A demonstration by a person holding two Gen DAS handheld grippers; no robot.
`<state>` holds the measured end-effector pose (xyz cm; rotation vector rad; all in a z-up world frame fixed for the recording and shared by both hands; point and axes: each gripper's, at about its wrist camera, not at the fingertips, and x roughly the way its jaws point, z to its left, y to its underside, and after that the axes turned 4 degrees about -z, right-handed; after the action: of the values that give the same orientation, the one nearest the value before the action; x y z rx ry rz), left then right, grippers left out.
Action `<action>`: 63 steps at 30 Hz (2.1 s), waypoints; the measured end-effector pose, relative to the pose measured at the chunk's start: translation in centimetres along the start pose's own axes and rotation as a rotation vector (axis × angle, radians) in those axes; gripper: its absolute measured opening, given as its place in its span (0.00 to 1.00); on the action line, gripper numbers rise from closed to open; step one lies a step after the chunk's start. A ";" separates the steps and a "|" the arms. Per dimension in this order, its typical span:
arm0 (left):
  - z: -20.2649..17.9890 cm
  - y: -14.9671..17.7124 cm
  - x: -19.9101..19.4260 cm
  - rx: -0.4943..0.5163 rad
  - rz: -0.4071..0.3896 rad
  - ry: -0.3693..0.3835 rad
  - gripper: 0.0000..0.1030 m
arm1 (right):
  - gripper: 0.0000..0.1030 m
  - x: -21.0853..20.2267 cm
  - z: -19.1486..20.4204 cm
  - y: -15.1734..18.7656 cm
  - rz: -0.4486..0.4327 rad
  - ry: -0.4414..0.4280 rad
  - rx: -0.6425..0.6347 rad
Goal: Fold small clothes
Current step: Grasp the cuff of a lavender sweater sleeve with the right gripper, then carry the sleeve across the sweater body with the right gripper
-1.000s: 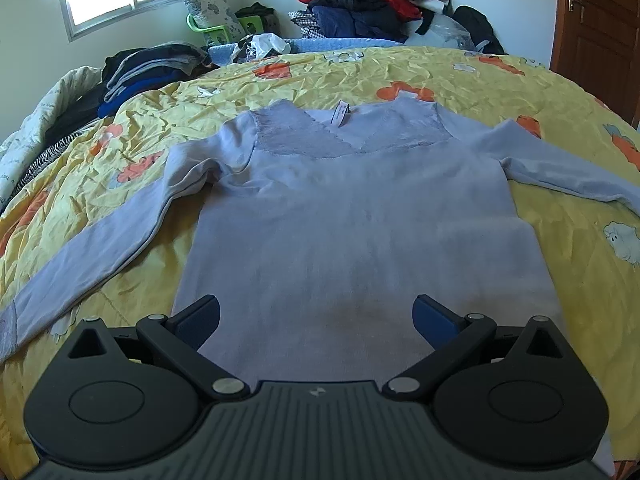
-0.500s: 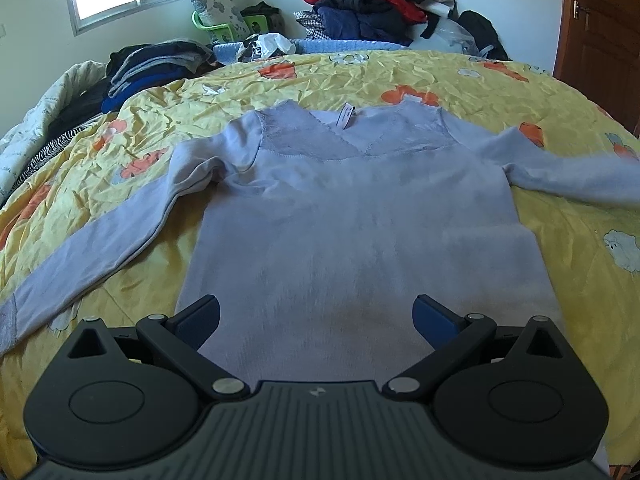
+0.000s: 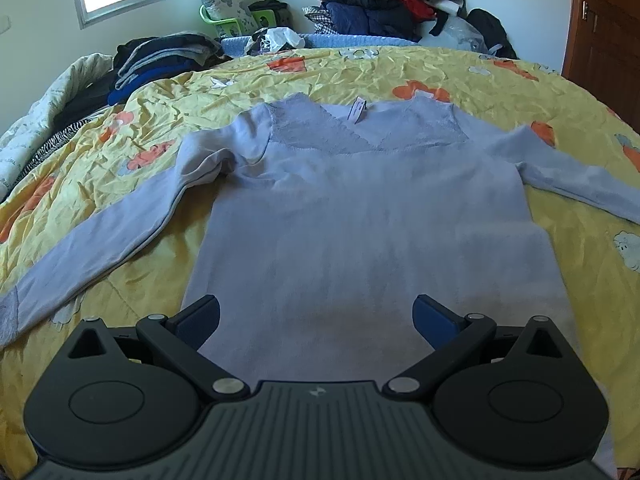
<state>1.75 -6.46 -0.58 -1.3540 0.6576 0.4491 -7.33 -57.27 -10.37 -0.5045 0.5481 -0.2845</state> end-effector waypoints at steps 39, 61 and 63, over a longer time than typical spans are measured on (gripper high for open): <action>3.9 -2.4 5.6 0.016 -0.042 -0.109 1.00 | 0.11 0.6 25.0 18.6 0.214 -0.274 -0.524; 7.9 -2.5 6.2 -0.007 -0.089 -0.193 1.00 | 0.11 3.4 33.9 28.2 0.348 -0.341 -0.625; 8.2 -2.4 6.0 -0.018 -0.090 -0.191 1.00 | 0.11 3.5 34.8 29.2 0.353 -0.348 -0.635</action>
<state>9.23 0.76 -2.11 -1.3330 0.4349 0.5056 18.69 -20.89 -1.59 -1.0315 0.3686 0.3275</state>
